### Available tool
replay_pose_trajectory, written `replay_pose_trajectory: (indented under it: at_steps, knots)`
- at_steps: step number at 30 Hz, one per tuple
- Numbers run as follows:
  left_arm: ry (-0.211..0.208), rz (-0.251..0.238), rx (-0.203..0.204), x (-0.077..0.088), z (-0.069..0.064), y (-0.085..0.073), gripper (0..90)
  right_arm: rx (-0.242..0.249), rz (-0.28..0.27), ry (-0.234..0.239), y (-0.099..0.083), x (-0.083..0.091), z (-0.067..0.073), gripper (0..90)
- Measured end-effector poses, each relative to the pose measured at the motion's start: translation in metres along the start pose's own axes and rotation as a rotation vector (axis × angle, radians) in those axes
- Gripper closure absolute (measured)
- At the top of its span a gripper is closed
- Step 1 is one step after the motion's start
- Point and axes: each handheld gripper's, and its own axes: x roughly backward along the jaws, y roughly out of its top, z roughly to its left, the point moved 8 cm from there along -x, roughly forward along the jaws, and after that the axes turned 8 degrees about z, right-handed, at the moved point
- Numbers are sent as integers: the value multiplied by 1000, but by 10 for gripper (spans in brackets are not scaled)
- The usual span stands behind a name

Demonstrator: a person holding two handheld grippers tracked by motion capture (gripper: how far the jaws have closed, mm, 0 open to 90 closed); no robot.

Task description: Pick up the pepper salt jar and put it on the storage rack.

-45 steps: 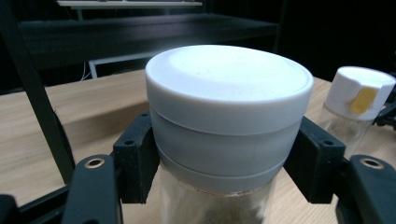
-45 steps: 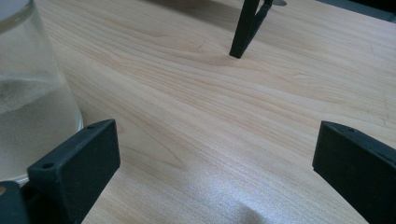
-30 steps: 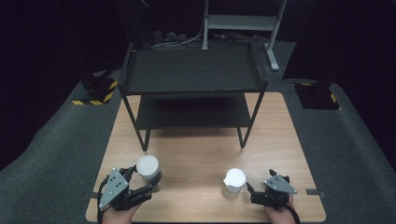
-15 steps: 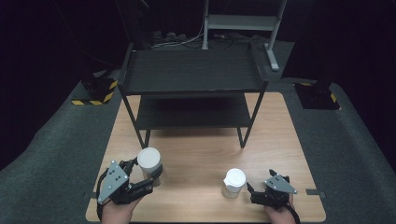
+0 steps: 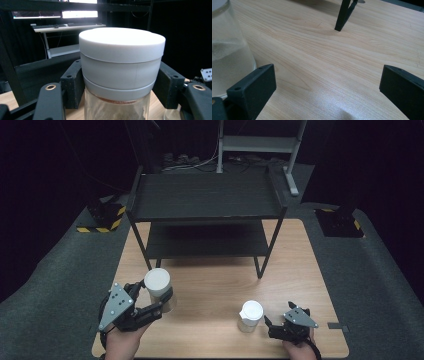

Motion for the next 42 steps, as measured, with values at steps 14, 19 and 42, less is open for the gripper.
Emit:
replay_pose_trajectory:
  at_steps: [14, 19, 42]
  knots:
    - [1, -46, -3, -9, 4, 33, 344, -4, -2, 3, 0, 0, -1, 0]
    - [6, -66, 3, -13, 6, 43, 344, -5, -3, 4, 0, 0, -1, 0]
    - [13, -138, 10, -32, 17, 96, 343, -8, -5, 3, -1, 0, -1, 0]
